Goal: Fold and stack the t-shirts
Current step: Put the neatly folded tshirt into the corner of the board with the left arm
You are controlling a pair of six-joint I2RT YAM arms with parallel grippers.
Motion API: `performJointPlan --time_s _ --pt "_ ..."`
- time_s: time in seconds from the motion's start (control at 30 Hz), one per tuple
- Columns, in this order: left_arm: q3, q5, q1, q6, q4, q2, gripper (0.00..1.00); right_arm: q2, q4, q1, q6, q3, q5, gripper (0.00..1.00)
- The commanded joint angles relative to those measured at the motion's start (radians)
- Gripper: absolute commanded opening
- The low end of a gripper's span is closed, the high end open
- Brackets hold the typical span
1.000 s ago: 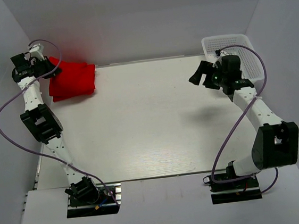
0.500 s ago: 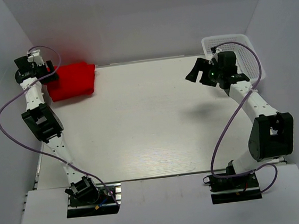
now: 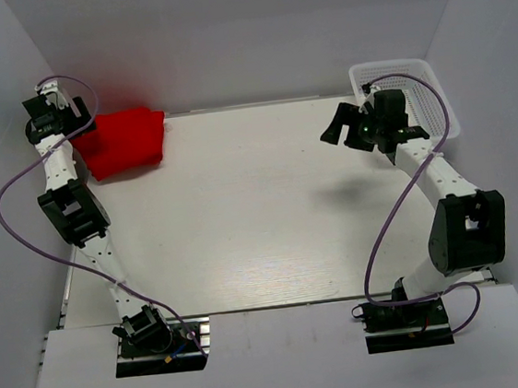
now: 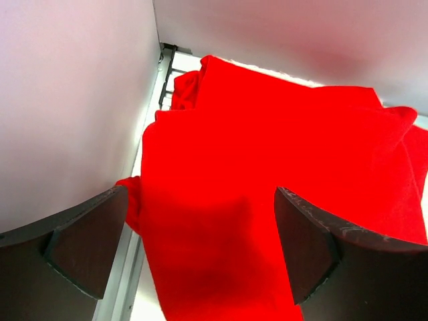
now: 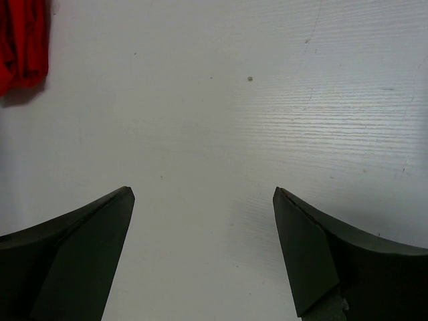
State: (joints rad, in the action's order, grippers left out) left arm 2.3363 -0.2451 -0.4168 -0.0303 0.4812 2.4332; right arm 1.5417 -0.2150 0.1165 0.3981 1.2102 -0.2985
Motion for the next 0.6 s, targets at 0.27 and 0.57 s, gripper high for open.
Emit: performJointPlan --time_s 0.27,0.57 --pt "-0.019 -0.039 0.004 0.076 -0.050 -0.014 1.00 0.024 -0.047 0.014 -0.053 0.072 -0.007 0.90" --pt "-0.028 -0.082 0.004 0.156 -0.010 0.052 0.83 0.038 -0.063 0.014 -0.059 0.107 0.002 0.90"
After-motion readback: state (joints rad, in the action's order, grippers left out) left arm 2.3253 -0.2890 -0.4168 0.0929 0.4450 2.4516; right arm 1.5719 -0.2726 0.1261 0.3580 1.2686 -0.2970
